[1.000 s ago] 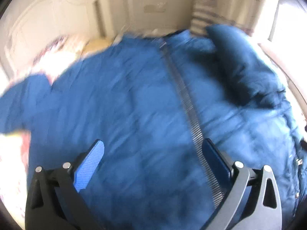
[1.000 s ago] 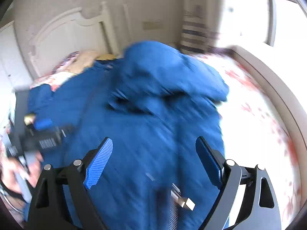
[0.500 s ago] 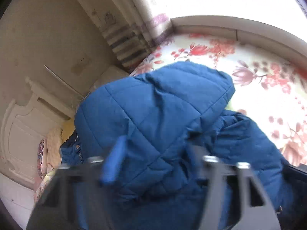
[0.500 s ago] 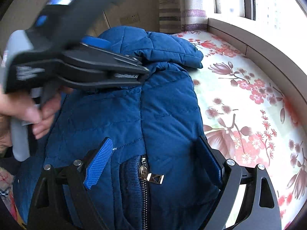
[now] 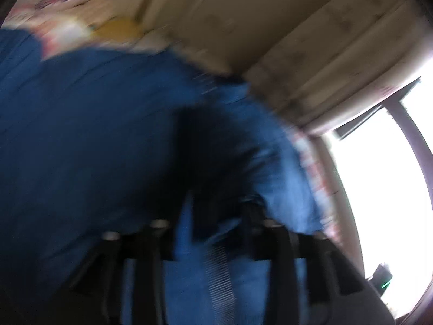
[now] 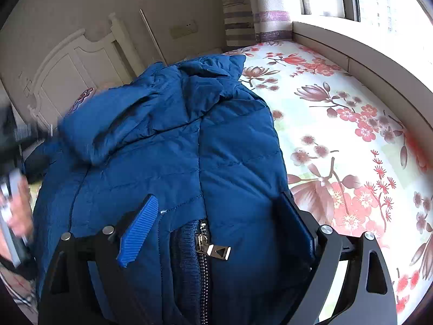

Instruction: Fold large clothes

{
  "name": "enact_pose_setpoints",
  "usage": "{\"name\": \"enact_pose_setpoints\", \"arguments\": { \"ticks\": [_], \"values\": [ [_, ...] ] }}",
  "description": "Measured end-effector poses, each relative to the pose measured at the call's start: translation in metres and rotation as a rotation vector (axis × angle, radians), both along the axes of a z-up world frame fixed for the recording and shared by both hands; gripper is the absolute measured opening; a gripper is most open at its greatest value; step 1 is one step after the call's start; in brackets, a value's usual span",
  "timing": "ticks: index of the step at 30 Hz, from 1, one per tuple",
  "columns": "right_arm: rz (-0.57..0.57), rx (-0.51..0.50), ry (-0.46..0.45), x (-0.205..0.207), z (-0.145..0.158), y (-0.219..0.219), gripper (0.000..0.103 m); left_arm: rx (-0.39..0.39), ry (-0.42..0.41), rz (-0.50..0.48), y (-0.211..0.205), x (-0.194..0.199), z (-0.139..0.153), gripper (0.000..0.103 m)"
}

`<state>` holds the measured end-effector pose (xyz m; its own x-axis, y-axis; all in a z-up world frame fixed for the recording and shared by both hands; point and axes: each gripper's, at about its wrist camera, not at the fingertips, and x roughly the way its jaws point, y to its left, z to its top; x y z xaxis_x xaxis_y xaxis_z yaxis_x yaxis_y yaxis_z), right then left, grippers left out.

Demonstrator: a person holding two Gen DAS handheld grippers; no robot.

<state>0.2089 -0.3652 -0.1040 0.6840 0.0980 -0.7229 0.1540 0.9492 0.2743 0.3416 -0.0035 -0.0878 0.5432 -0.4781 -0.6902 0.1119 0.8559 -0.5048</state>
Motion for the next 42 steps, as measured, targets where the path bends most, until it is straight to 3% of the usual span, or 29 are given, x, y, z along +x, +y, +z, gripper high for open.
{"name": "enact_pose_setpoints", "arguments": {
  "ticks": [1,4,6,8,10,14,18,19,20,21,22,24,27,28,30,33,34,36,38,40,42],
  "values": [
    [0.000,-0.002,0.000,0.000,0.000,0.000,0.087,0.039,-0.007,0.001,0.006,-0.007,-0.004,0.063],
    [-0.001,-0.002,0.001,-0.001,0.000,0.000,0.087,0.238,-0.090,-0.073,0.000,-0.029,0.001,0.068],
    [-0.001,-0.006,0.003,-0.001,0.000,0.001,0.087,0.477,-0.219,-0.160,-0.024,-0.048,0.012,0.068],
    [-0.002,-0.013,0.007,0.000,0.000,0.002,0.087,0.788,-0.455,-0.297,-0.069,-0.079,0.021,0.069],
    [-0.003,-0.022,0.011,0.000,0.000,0.004,0.087,0.946,-0.585,-0.420,-0.103,-0.106,0.023,0.074],
    [-0.005,-0.035,0.016,0.000,0.000,0.005,0.087,1.098,-0.704,-0.537,-0.153,-0.106,0.018,0.074],
    [-0.007,-0.026,0.015,0.000,0.000,0.004,0.087,1.245,-0.747,-0.761,-0.196,-0.100,-0.014,0.073],
    [-0.007,-0.025,0.015,0.000,0.000,0.004,0.087,1.260,-0.749,-0.799,-0.199,-0.101,-0.019,0.063],
    [-0.008,-0.024,0.015,0.000,0.000,0.004,0.087,1.264,-0.744,-0.830,-0.200,-0.100,-0.023,0.045],
    [-0.008,-0.023,0.014,0.000,0.000,0.004,0.087,1.234,-0.714,-0.837,-0.202,-0.096,-0.023,0.035],
    [-0.008,-0.022,0.014,0.000,0.000,0.004,0.087,1.189,-0.689,-0.819,-0.197,-0.092,-0.021,0.017],
    [-0.007,-0.015,0.012,-0.001,0.000,0.003,0.087,1.007,-0.637,-0.722,-0.185,-0.079,-0.004,0.010],
    [-0.007,-0.004,0.008,-0.001,0.000,0.002,0.087,0.492,-0.494,-0.480,-0.119,-0.045,0.048,0.002],
    [-0.007,-0.003,0.007,-0.002,0.000,0.001,0.087,0.353,-0.458,-0.413,-0.096,-0.037,0.058,0.002],
    [-0.006,0.000,0.007,-0.002,0.000,0.001,0.087,-0.064,-0.367,-0.215,-0.016,-0.012,0.071,0.002],
    [-0.005,0.003,0.006,-0.002,0.000,0.001,0.087,-0.398,-0.271,0.047,0.080,-0.005,0.050,0.001],
    [-0.005,0.004,0.006,-0.002,0.000,0.000,0.087,-0.425,-0.249,0.097,0.096,-0.004,0.043,0.002],
    [-0.005,0.004,0.006,-0.002,0.000,0.001,0.087,-0.409,-0.179,0.195,0.123,-0.003,0.023,0.013],
    [-0.005,0.003,0.006,-0.001,0.000,0.001,0.087,-0.386,-0.106,0.279,0.142,-0.008,0.004,0.072],
    [-0.005,0.000,0.007,-0.001,0.000,0.001,0.087,-0.420,-0.073,0.345,0.158,-0.007,-0.012,0.079],
    [-0.005,-0.007,0.010,-0.001,0.000,0.001,0.087,-0.439,-0.046,0.337,0.159,-0.001,-0.021,0.079]
  ]
}}
